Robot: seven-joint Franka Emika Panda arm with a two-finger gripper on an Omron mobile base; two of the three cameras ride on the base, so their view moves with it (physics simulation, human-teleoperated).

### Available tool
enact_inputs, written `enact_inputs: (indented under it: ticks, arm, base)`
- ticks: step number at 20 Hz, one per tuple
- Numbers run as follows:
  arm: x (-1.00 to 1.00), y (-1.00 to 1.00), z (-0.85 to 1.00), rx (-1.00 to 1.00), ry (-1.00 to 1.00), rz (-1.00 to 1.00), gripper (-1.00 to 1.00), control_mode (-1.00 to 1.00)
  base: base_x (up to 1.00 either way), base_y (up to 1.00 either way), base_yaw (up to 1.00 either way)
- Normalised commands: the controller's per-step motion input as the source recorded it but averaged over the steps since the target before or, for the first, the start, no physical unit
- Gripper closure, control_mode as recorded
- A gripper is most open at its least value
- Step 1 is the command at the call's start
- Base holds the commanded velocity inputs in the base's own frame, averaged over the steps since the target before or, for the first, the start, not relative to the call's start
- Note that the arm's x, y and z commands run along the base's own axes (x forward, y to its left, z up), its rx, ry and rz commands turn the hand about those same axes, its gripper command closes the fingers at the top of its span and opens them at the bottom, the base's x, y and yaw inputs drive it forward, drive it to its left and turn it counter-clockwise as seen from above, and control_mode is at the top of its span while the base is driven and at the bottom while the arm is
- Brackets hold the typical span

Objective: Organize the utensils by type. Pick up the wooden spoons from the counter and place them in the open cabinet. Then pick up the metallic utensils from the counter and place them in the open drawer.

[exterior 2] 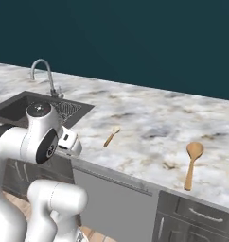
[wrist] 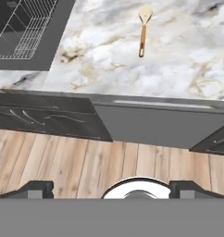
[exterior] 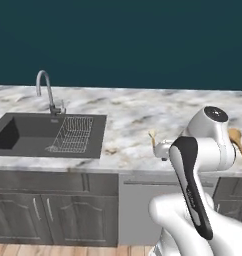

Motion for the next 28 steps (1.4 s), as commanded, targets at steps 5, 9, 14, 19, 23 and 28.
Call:
enact_inputs:
  ticks: [5,9,14,19,23,28]
  arm:
    - [0.0,0.0,0.0,0.0,0.0,0.0,-1.0,1.0]
    - [0.0,0.0,0.0,0.0,0.0,0.0,-1.0,1.0]
    - [0.0,0.0,0.0,0.0,0.0,0.0,-1.0,1.0]
    - [0.0,0.0,0.0,0.0,0.0,0.0,-1.0,1.0]
    - [0.0,0.0,0.0,0.0,0.0,0.0,-1.0,1.0]
    - [0.0,0.0,0.0,0.0,0.0,0.0,-1.0,1.0]
  base:
    - [0.27,-0.55,-0.04]
    - [0.14,-0.64,-0.13]
    - [0.08,-0.59,-0.27]
    - [0.19,-0.56,-0.2]
    - [0.33,-0.39,-0.13]
    - [0.41,-0.3,-0.13]
